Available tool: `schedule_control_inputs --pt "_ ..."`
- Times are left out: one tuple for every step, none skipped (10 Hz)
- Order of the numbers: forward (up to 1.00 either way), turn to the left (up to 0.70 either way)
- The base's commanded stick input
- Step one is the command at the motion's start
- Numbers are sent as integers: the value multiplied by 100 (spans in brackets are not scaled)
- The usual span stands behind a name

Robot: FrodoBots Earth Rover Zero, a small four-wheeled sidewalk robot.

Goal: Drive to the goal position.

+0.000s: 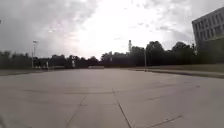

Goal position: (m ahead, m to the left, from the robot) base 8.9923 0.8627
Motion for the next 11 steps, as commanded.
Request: schedule_control_inputs --pt "70 -1" --pt "70 -1" --pt "70 -1" --pt "70 -1" --pt "70 -1" --pt "70 -1" --pt "70 -1" --pt "70 -1" --pt "70 -1" --pt "70 -1" --pt "70 -1"
